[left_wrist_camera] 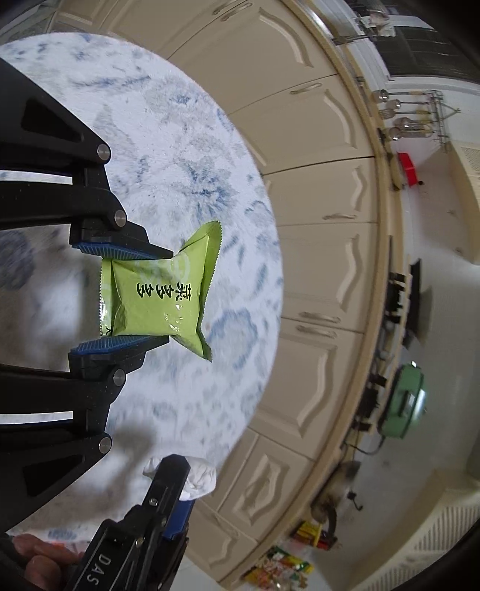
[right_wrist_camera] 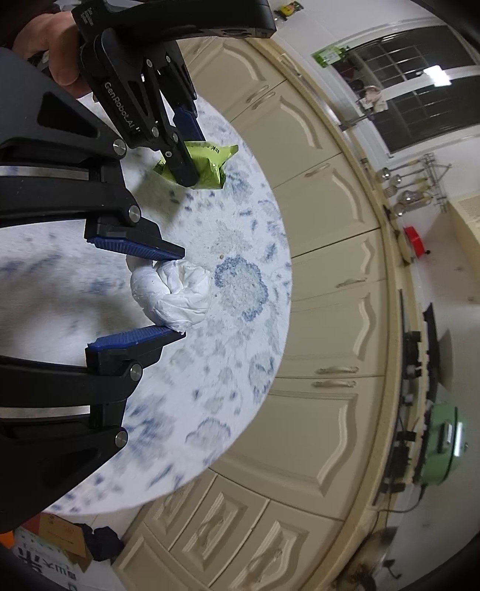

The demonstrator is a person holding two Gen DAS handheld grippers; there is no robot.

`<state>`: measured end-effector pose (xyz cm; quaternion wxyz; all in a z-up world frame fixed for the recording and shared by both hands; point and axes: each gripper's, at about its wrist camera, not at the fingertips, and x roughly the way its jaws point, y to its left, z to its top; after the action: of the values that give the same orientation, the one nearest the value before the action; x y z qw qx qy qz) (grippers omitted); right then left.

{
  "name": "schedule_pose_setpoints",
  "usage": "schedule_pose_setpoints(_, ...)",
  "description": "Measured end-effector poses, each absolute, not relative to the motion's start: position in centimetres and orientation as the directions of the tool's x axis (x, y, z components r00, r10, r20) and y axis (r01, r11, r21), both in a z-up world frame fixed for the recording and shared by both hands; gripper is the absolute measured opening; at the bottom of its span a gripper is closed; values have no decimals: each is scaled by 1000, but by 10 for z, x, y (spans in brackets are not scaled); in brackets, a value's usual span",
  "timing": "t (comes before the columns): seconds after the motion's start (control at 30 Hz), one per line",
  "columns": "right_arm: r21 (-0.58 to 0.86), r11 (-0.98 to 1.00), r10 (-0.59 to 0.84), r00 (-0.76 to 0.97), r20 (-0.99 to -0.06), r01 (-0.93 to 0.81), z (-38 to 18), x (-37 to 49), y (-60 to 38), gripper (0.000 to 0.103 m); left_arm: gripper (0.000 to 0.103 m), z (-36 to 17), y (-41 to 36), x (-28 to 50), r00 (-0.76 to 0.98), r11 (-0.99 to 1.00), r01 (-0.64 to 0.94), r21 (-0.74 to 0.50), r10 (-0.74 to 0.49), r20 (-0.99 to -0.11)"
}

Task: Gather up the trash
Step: 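Lift the green bag and tissue and carry both tools to the blue bin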

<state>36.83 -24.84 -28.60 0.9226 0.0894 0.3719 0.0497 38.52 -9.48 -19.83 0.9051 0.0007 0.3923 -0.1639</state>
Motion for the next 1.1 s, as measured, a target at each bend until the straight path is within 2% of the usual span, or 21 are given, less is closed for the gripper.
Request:
schedule_pose_setpoints(0.27, 207, 978, 144, 771, -620, -16, -250, 308, -262, 36, 31, -149, -99, 308, 691, 931, 335, -147, -348, -633)
schedule_pose_setpoints(0.73, 226, 973, 89, 844, -528, 39, -211, 229, -305, 36, 32, -93, -137, 210, 717, 880, 459, -123, -449, -533)
schedule_pose_setpoints(1.1, 235, 958, -32, 874, -484, 166, -197, 170, -363, 36, 31, -80, -188, 175, 684, 823, 559, -104, -528, -503)
